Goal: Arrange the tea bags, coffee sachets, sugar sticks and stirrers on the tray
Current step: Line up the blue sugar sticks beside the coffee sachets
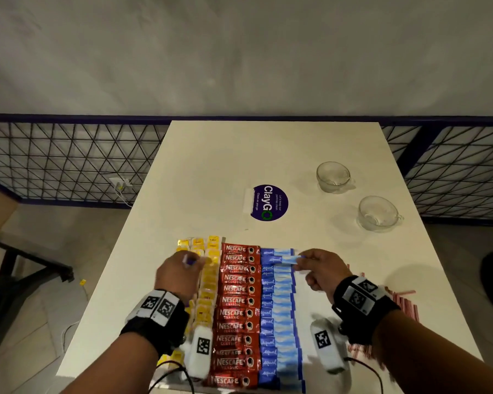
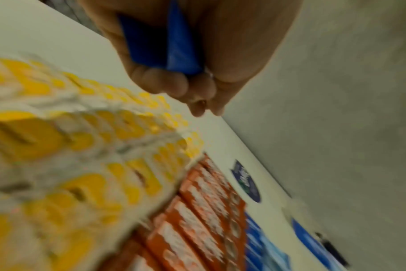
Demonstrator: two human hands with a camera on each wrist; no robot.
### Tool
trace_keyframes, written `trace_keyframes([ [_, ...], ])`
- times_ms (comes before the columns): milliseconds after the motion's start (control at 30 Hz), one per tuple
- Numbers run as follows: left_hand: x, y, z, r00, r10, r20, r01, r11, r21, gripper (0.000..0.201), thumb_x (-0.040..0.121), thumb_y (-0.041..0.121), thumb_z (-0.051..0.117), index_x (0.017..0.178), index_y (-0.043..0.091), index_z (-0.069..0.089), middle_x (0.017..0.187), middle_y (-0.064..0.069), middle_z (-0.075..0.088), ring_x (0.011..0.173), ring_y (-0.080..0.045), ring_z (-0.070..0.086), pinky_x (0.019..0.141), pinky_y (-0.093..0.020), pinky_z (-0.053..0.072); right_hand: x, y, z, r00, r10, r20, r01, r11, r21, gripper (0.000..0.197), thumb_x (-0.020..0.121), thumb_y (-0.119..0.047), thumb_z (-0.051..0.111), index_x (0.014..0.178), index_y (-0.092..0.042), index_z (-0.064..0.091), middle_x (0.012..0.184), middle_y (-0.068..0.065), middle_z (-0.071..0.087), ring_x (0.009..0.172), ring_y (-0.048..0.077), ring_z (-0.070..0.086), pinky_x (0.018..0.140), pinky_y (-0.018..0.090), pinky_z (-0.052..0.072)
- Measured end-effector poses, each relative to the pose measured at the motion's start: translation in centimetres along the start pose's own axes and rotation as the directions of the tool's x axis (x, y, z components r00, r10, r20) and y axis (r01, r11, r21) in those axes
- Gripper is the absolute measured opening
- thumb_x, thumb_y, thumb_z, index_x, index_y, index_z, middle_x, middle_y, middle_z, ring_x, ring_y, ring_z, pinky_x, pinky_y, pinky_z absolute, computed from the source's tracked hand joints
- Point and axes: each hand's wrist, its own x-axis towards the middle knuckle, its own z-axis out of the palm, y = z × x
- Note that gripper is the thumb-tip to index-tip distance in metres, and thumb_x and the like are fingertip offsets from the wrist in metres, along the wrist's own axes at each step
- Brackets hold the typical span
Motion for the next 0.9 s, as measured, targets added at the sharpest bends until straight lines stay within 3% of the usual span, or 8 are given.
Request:
trace_keyframes([
  [133, 1.6, -5.0, -1.4, 0.984, -0.160, -0.081, 0.173, 0.966, 0.194, 0.025, 0.091, 0.036, 0.060, 0.097, 0.013, 0.069, 0.099, -0.014, 0.070, 0.095, -0.033, 0.064, 0.078, -0.030, 0.045, 0.7, 2.3, -1.2, 0.995, 0.097, -0.017, -0.098, 0.994, -0.055, 0.013, 0.090, 0.000, 0.057, 0.080, -0.007, 0.056, 0.064, 0.010, 0.068, 0.033, 0.014, 0.032, 0.044, 0.017, 0.023],
  [267, 2.5, -8.4, -1.5, 0.958, -0.285, -0.032, 0.282, 0.912, 0.297, 0.033, 0.094, 0.036, 0.052, 0.090, 0.009, 0.070, 0.097, -0.014, 0.069, 0.089, -0.033, 0.063, 0.071, -0.028, 0.041, 1.2, 3.1, -1.1, 0.994, 0.111, -0.008, -0.112, 0.988, -0.103, 0.012, 0.093, -0.002, 0.056, 0.081, -0.005, 0.057, 0.077, 0.016, 0.068, 0.034, 0.014, 0.033, 0.044, 0.019, 0.023],
  [400, 2.7, -9.4, -1.1, 0.948, -0.315, 0.046, 0.284, 0.901, 0.329, 0.035, 0.096, 0.035, 0.049, 0.091, 0.008, 0.072, 0.097, -0.016, 0.070, 0.089, -0.033, 0.064, 0.071, -0.028, 0.043, 1.7, 3.5, -0.8, 0.993, 0.117, -0.012, -0.117, 0.984, -0.136, 0.013, 0.092, -0.001, 0.056, 0.080, -0.006, 0.057, 0.083, 0.019, 0.068, 0.031, 0.013, 0.032, 0.045, 0.019, 0.022],
  [533, 2.6, -9.0, -1.1, 0.949, -0.310, 0.063, 0.275, 0.908, 0.316, 0.034, 0.097, 0.034, 0.050, 0.098, 0.008, 0.072, 0.105, -0.017, 0.068, 0.097, -0.033, 0.062, 0.076, -0.028, 0.042, 2.2, 3.9, -0.5, 0.993, 0.118, -0.024, -0.120, 0.978, -0.169, 0.009, 0.089, -0.001, 0.060, 0.081, -0.005, 0.061, 0.079, 0.017, 0.064, 0.031, 0.012, 0.028, 0.041, 0.018, 0.023],
  [700, 2.5, -9.0, -1.3, 0.953, -0.297, 0.065, 0.264, 0.913, 0.311, 0.033, 0.097, 0.034, 0.051, 0.101, 0.010, 0.072, 0.105, -0.017, 0.069, 0.098, -0.033, 0.063, 0.081, -0.029, 0.045, 2.9, 4.3, -0.5, 0.995, 0.072, -0.070, -0.093, 0.930, -0.355, 0.005, 0.085, -0.021, 0.071, 0.081, -0.017, 0.071, 0.042, -0.010, 0.048, 0.041, 0.012, 0.037, 0.043, 0.022, 0.029],
  [800, 2.5, -9.1, -1.4, 0.952, -0.297, 0.069, 0.262, 0.913, 0.313, 0.033, 0.097, 0.035, 0.050, 0.098, 0.011, 0.072, 0.101, -0.016, 0.069, 0.093, -0.032, 0.064, 0.080, -0.029, 0.047, 2.9, 4.4, -0.1, 0.995, 0.037, -0.088, -0.068, 0.926, -0.371, 0.006, 0.082, -0.020, 0.072, 0.077, -0.019, 0.069, 0.054, -0.008, 0.054, 0.048, 0.012, 0.039, 0.047, 0.023, 0.029],
  [900, 2.6, -9.4, -1.4, 0.953, -0.296, 0.073, 0.259, 0.912, 0.317, 0.033, 0.097, 0.036, 0.050, 0.094, 0.012, 0.073, 0.098, -0.015, 0.070, 0.091, -0.032, 0.064, 0.078, -0.029, 0.047, 2.8, 4.3, 0.1, 0.991, 0.026, -0.131, -0.077, 0.916, -0.394, 0.007, 0.079, -0.018, 0.073, 0.074, -0.017, 0.067, 0.055, -0.004, 0.056, 0.046, 0.015, 0.040, 0.047, 0.024, 0.029],
])
